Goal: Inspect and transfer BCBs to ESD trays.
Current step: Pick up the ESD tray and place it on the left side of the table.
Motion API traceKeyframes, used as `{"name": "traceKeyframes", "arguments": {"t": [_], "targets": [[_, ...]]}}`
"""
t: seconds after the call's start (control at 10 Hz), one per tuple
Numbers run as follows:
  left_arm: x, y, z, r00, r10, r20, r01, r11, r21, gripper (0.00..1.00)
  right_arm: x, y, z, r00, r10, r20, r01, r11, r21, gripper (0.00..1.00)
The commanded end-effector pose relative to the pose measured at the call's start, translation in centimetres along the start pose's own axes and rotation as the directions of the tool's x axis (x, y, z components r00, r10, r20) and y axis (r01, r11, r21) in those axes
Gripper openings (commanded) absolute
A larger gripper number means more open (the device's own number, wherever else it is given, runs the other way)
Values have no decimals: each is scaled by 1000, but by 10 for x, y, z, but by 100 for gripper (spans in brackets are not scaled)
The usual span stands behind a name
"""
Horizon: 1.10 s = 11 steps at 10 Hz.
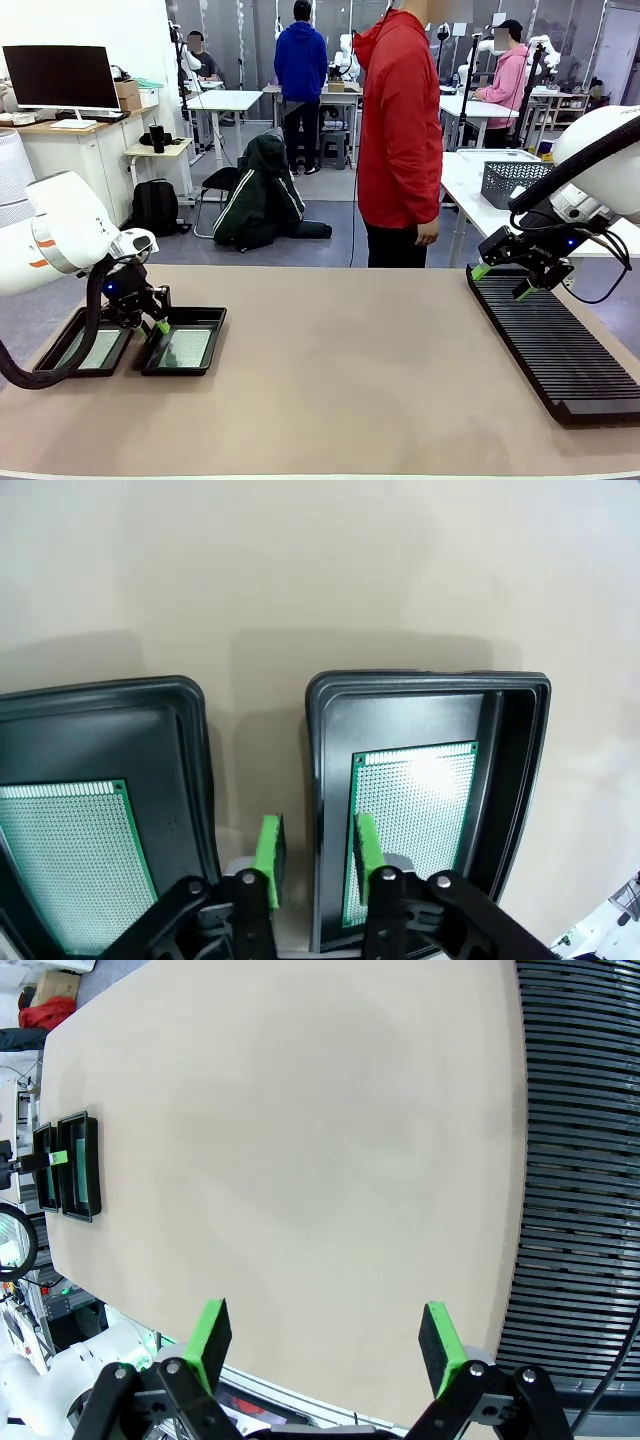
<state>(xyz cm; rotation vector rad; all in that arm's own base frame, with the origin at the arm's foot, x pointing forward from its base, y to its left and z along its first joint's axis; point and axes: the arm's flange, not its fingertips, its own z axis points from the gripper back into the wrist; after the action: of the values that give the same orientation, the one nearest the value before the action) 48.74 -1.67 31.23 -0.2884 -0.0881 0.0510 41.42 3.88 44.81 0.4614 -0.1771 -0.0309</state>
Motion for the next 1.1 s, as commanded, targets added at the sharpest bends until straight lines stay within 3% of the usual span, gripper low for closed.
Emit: {"name": "traceKeyframes", "arguments": {"t": [0.0, 0.1, 0.2, 0.3, 0.4, 0.6, 0.7, 1.0], "targets": [[-6, -4, 15, 1000, 6, -3, -6, 999, 40, 74, 0, 2, 1, 1000, -21, 0, 21, 1000, -9, 100], [-7, -7, 21, 1000, 2, -2, -2, 999, 50, 58, 0, 2, 1, 1000, -21, 0, 21, 1000, -9, 100], [-8, -12, 28, 1000, -8, -2, 8, 998, 59, 92, 0, 2, 1, 1000, -21, 0, 21, 1000, -9, 100], [-8, -17, 37, 1000, -17, -1, 17, 998, 68, 76, 0, 2, 1, 1000, -21, 0, 21, 1000, -9, 100], [-9, -26, 46, 999, -31, -7, 32, 996, 79, 100, 0, 2, 1, 1000, -21, 0, 21, 1000, -9, 100], [-12, -37, 69, 999, -39, -1, 39, 993, 114, 91, 0, 2, 1, 1000, -21, 0, 21, 1000, -9, 100], [-14, -45, 82, 999, -48, -3, 47, 988, 145, 100, 0, 2, 1, 1000, -21, 0, 21, 1000, -9, 100], [-16, -67, 112, 997, -74, -27, 78, 964, 254, 100, 0, 2, 1, 1000, -21, 0, 21, 1000, -9, 100]]}}
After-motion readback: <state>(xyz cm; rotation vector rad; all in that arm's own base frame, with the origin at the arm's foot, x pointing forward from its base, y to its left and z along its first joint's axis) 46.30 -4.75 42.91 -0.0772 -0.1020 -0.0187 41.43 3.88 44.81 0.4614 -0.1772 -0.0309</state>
